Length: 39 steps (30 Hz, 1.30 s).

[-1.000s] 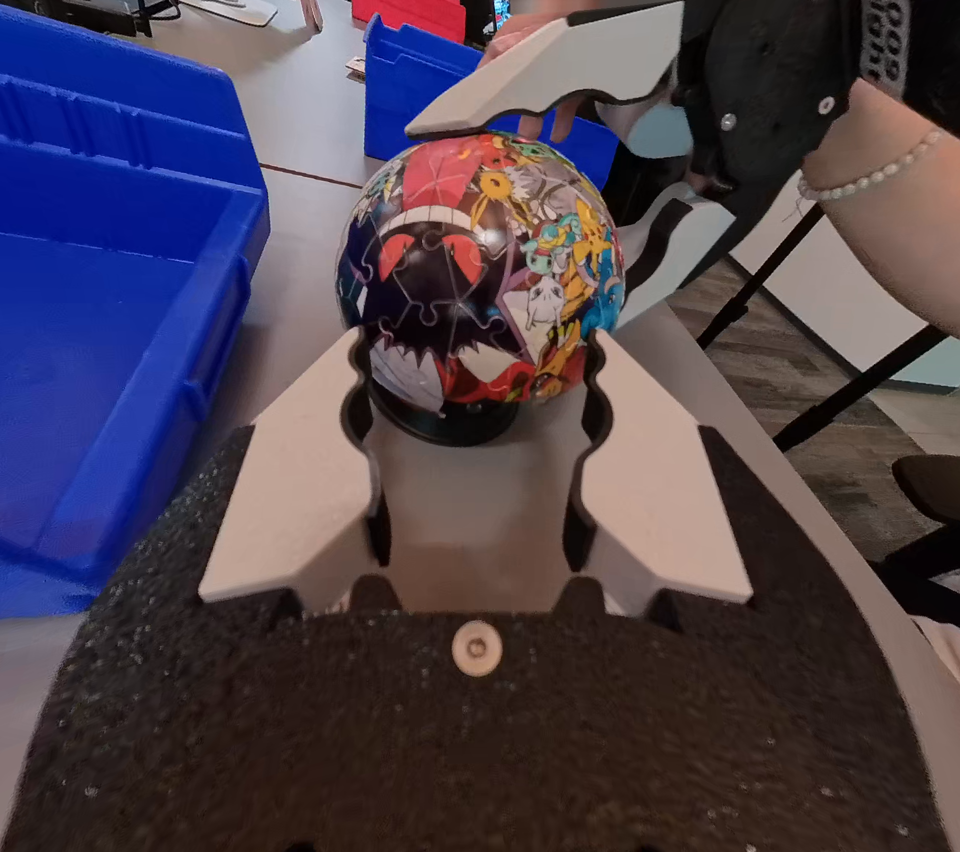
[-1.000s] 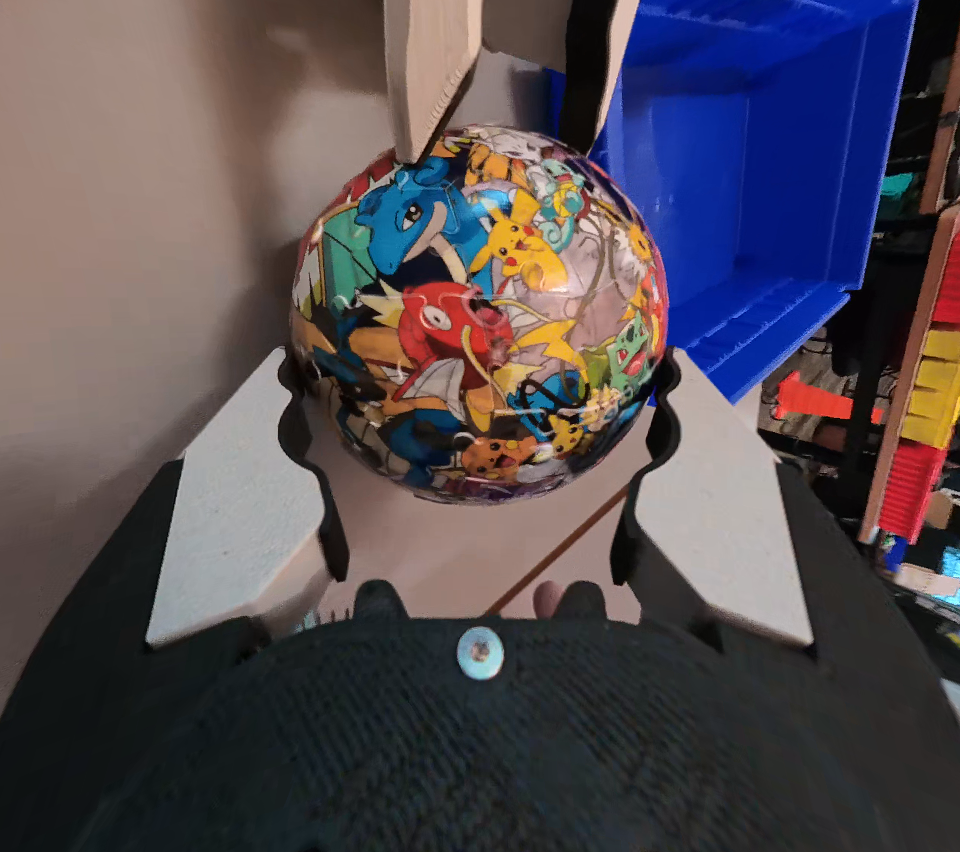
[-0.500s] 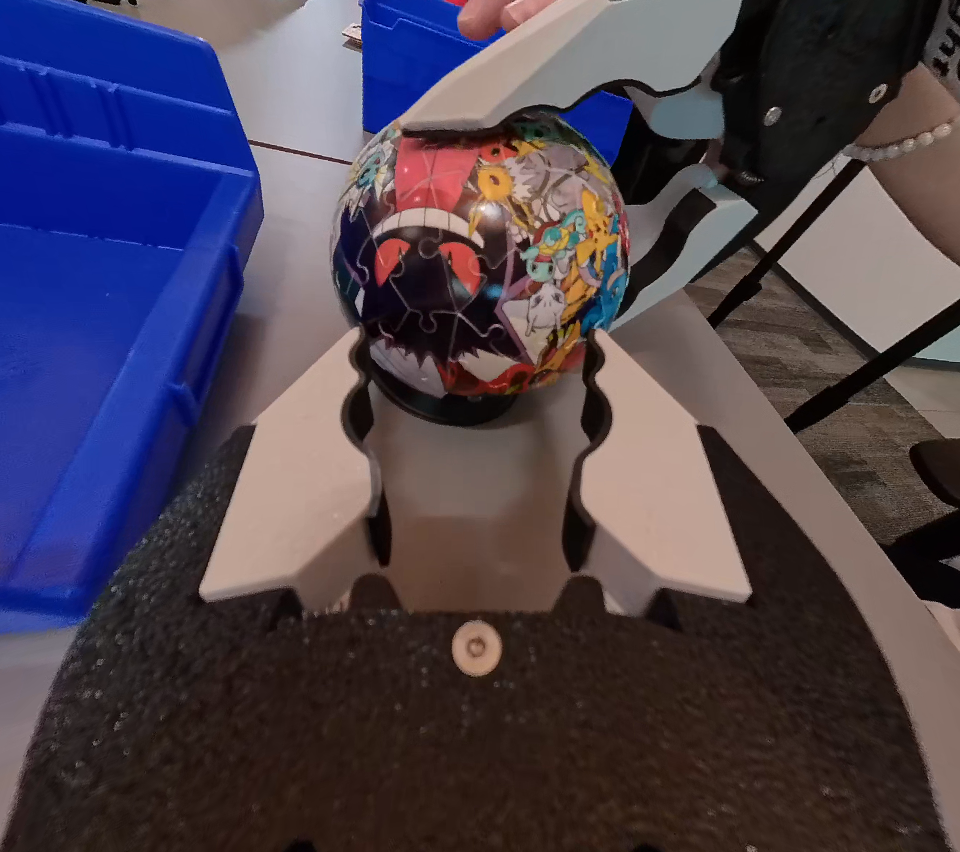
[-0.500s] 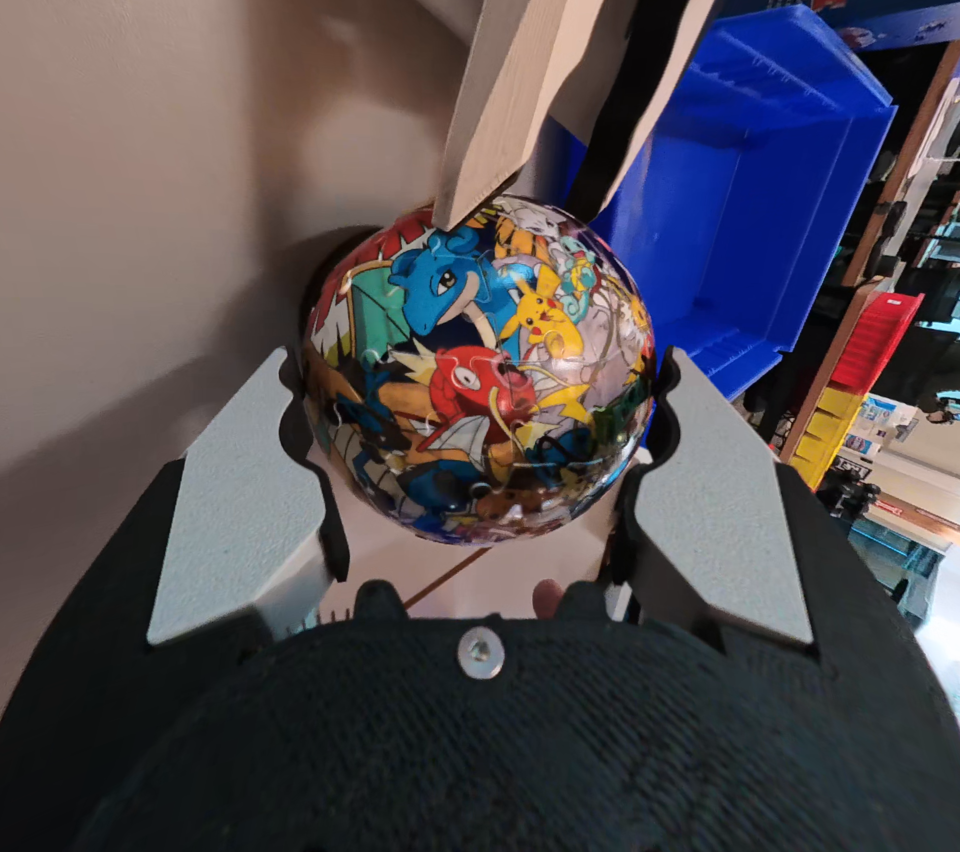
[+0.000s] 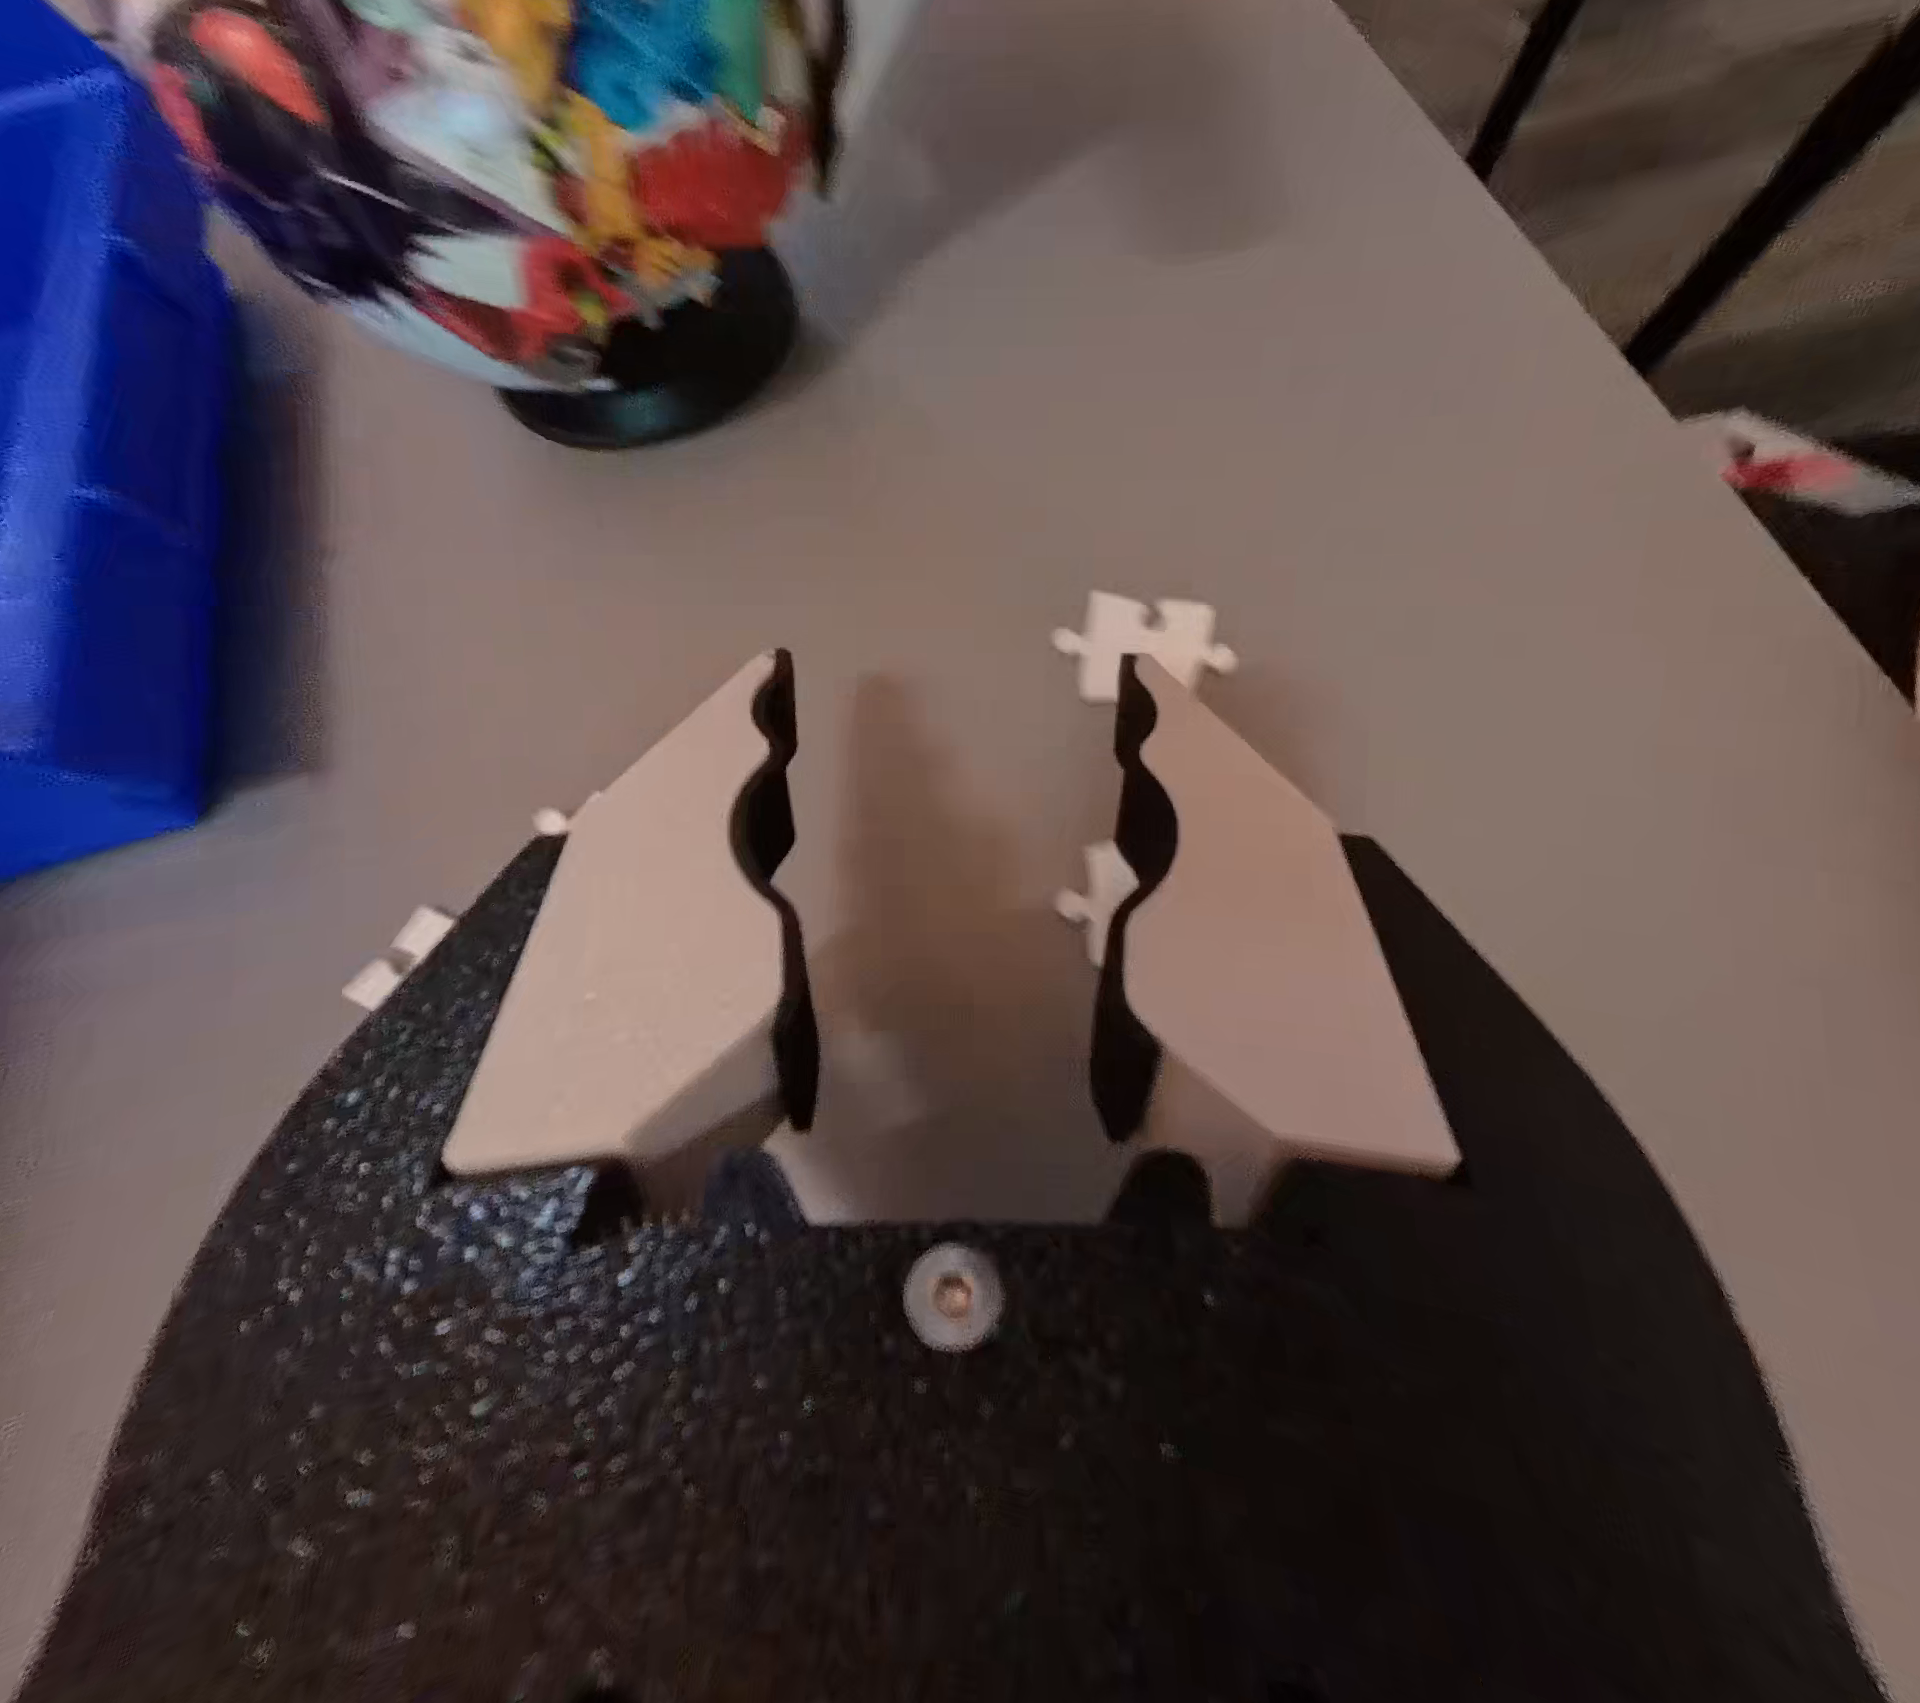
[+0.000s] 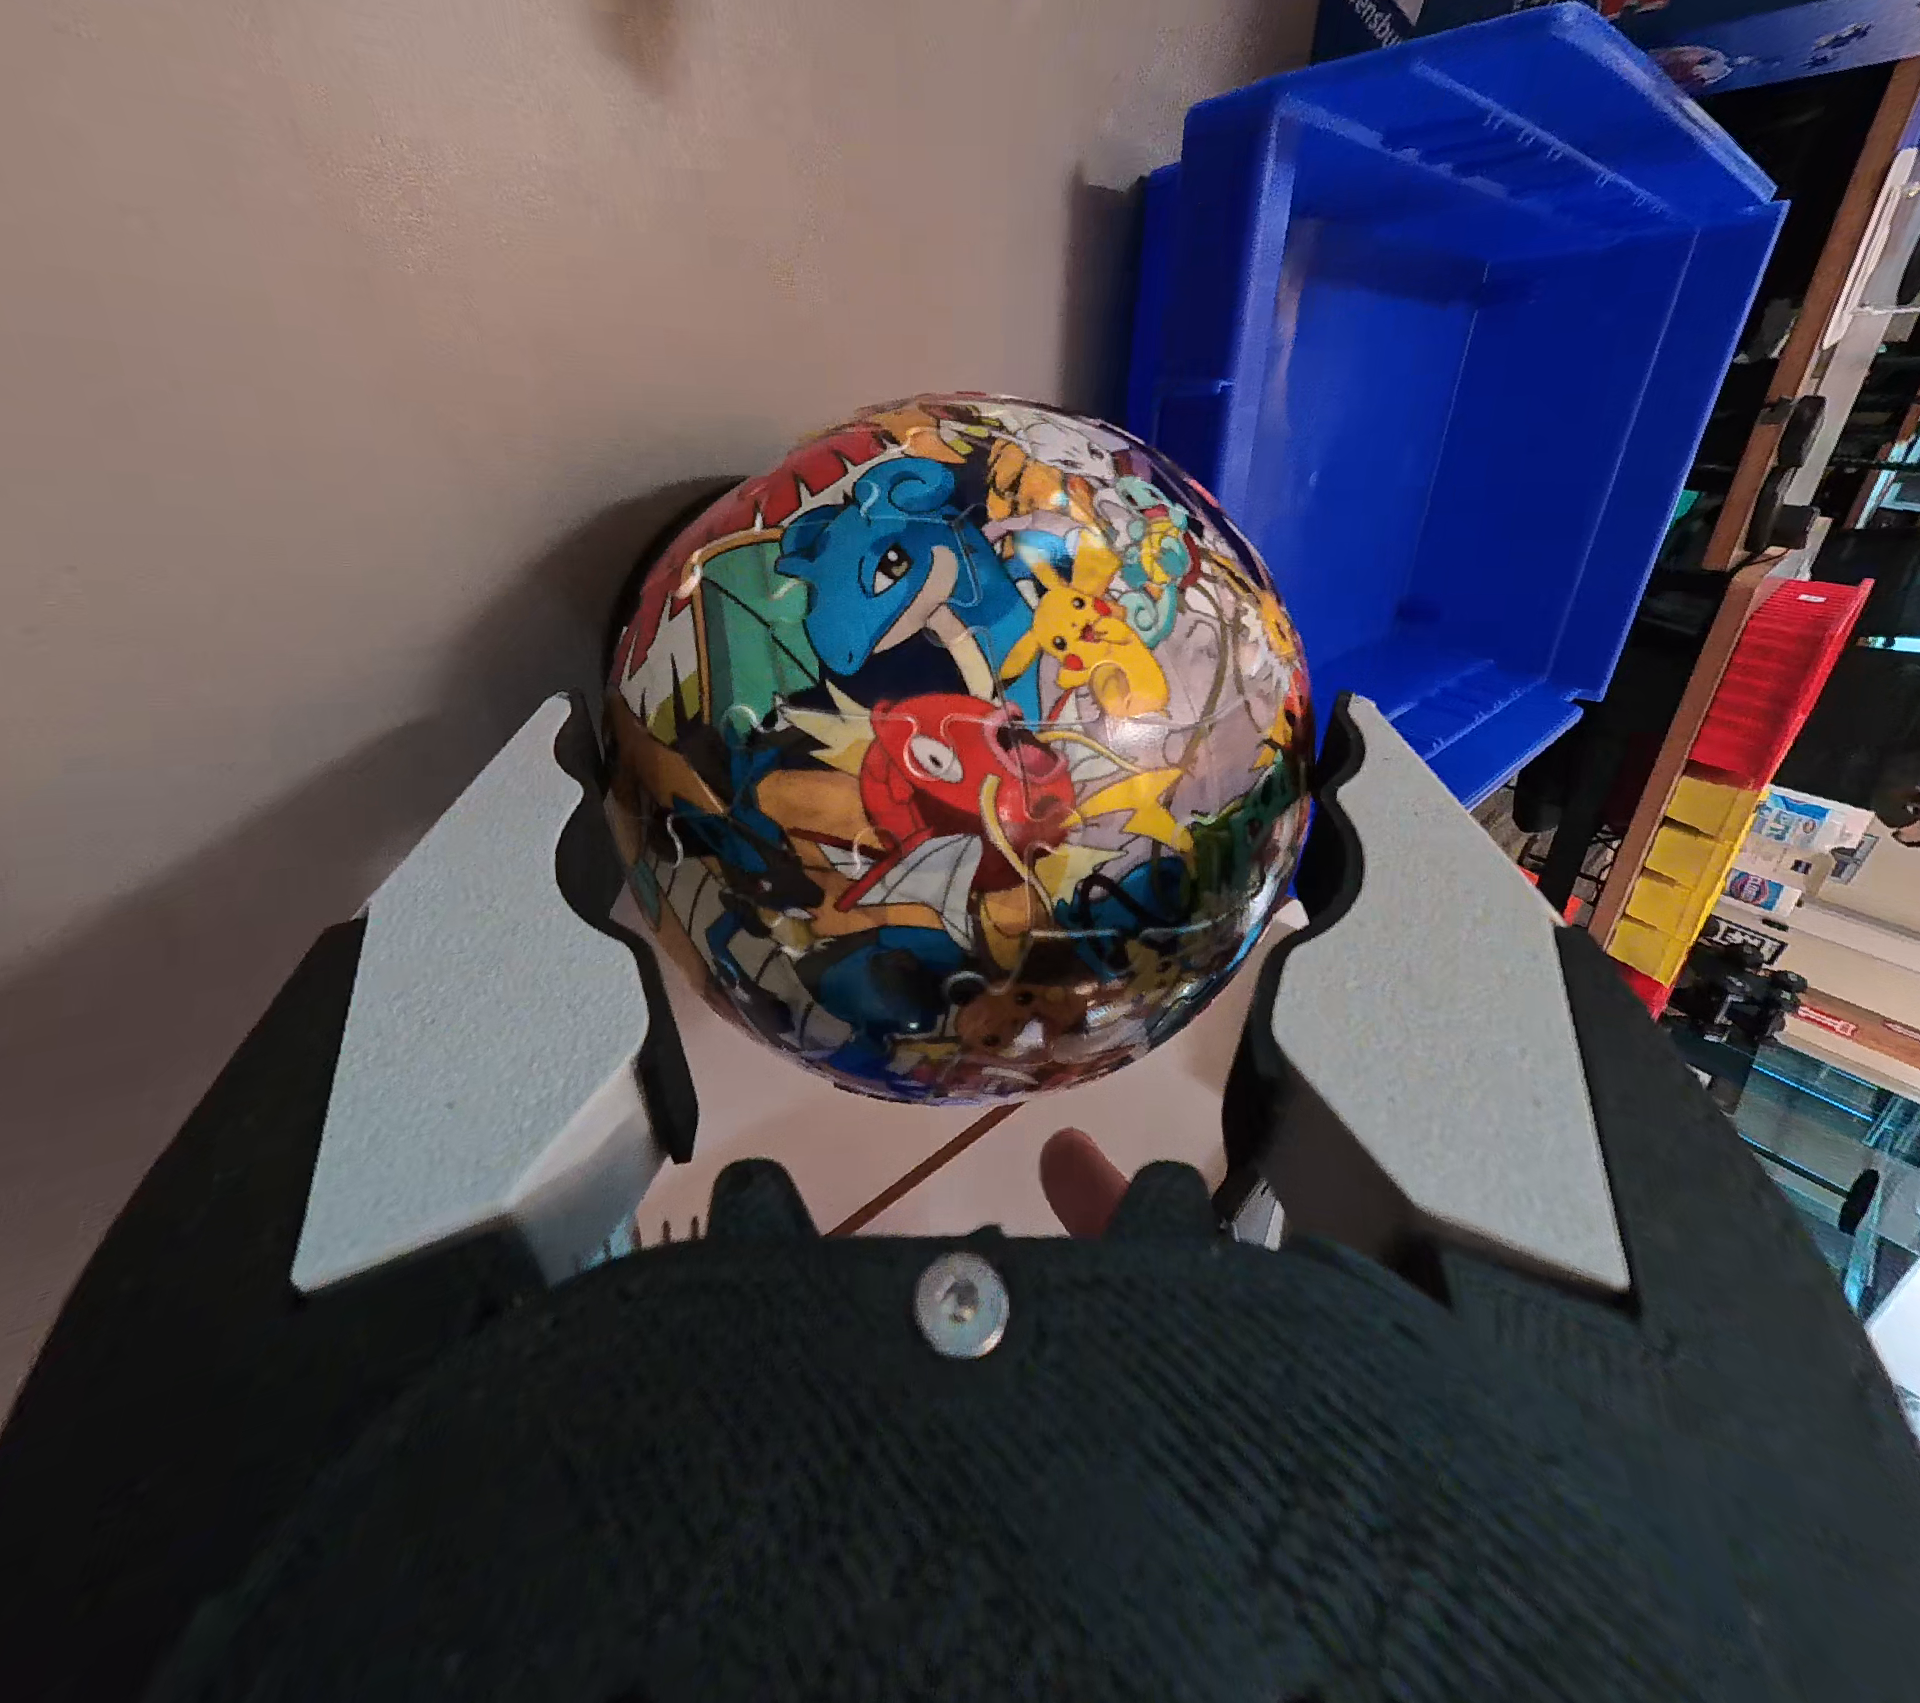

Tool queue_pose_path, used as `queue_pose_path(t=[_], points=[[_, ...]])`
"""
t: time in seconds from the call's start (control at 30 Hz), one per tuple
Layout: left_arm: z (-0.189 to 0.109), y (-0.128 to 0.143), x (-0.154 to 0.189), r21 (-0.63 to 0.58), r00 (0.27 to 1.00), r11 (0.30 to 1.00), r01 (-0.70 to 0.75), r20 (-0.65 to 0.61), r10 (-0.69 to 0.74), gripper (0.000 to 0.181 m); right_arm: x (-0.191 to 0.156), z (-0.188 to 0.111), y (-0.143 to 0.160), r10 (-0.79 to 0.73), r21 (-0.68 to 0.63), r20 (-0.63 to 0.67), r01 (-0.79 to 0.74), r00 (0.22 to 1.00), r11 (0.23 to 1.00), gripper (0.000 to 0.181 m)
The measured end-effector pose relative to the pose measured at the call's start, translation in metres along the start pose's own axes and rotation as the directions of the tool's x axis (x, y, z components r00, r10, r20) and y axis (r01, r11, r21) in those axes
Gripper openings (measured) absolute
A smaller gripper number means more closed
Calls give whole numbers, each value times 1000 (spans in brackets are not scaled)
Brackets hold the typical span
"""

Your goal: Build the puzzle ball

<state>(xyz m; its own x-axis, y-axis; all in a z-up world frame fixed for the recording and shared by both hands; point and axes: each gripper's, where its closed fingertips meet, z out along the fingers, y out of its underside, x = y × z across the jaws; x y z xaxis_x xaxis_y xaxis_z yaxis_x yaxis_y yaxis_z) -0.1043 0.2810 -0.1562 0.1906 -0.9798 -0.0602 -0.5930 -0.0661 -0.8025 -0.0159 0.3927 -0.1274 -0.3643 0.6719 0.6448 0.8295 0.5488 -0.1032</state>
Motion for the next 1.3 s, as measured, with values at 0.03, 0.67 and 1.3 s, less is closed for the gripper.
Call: queue_pose_path(t=[0.03, 0.67, 1.3], points=[[-1, 6, 12, -22, 1000, 1000, -17, -9, 16, 57, 0, 0, 0, 1, -1, -1, -1, 1000, 1000, 133], [28, 18, 40, -119, 998, 991, 65, -13, -67, 23, 9, 1, -1, 199, 105, 32, -201, 980, 974, 133], [56, -37, -43, 96, 972, 992, -80, 226, 56, 23, 16, 0, 1, 338, 167, 87, -348, 937, 922, 132]])
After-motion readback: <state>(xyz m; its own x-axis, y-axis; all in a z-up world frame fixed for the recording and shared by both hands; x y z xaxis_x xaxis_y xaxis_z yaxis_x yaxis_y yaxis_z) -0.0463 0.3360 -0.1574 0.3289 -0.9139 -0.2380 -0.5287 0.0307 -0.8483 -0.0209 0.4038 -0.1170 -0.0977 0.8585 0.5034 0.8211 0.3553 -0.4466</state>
